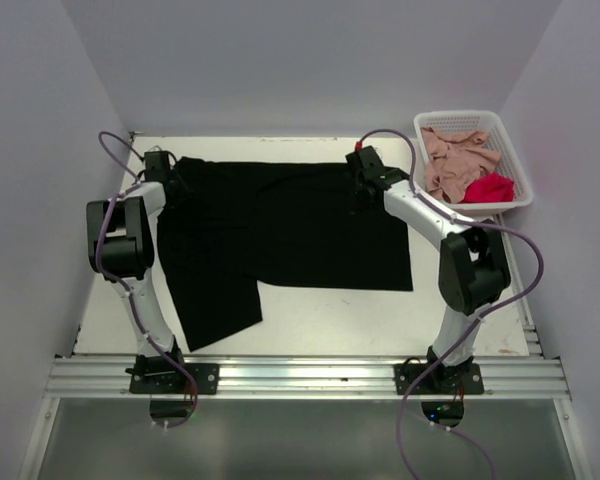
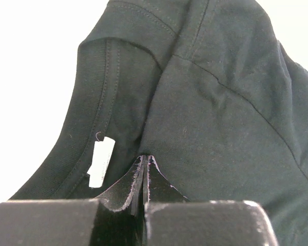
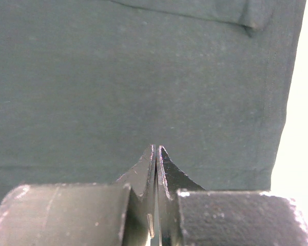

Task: Fold and stack the t-shirts
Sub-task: Fold the flattened tshirt in 1/3 of the way

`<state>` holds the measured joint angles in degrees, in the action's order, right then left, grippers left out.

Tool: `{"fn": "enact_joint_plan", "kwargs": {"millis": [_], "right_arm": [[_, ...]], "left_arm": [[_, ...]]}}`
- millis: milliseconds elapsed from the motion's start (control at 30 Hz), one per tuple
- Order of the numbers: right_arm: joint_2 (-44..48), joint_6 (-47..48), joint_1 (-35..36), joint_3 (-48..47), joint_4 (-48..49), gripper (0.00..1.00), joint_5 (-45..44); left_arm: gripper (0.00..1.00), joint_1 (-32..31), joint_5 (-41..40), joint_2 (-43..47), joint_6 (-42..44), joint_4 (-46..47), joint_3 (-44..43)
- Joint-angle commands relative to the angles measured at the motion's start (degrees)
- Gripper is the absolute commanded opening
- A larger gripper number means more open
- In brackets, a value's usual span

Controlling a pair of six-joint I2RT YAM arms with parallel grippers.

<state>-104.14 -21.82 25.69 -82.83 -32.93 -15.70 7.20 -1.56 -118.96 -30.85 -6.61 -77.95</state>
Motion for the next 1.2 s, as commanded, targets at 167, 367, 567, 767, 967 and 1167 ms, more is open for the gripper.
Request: {"fn": "enact_joint_plan", "kwargs": {"millis": [167, 367, 567, 767, 967, 1167], "right_arm": [[-8.3, 0.2, -2.9, -7.7, 0.5, 0.0, 1.9], [-15.1, -0.5, -6.5, -14.0, 0.4, 0.0, 3.0], [-19.3, -2.3, -8.4, -18.8, -1.1, 0.19, 0.5], [-19.8, -2.8, -9.3, -19.9, -1.4, 0.4, -1.8], [-17.9, -3.8, -10.0, -18.7, -1.4, 0.38, -6.3], [-16.5, -6.5, -10.9, -17.5, -1.5, 0.38, -11.5]], "left_arm": [[0.0, 2.7, -0.8, 5.2, -0.3, -1.7, 4.8], [0.0, 2.6, 0.0, 16.6, 0.3, -0.7, 8.3], [0.0, 2.0, 9.6, 18.5, 0.8, 3.4, 8.7], [0.0, 0.1, 17.4, 10.1, 1.8, 7.7, 6.6], [0.0, -1.2, 20.7, 3.4, 1.8, 10.1, 5.5], [0.0, -1.2, 19.2, 1.4, 1.4, 10.6, 5.4]]}}
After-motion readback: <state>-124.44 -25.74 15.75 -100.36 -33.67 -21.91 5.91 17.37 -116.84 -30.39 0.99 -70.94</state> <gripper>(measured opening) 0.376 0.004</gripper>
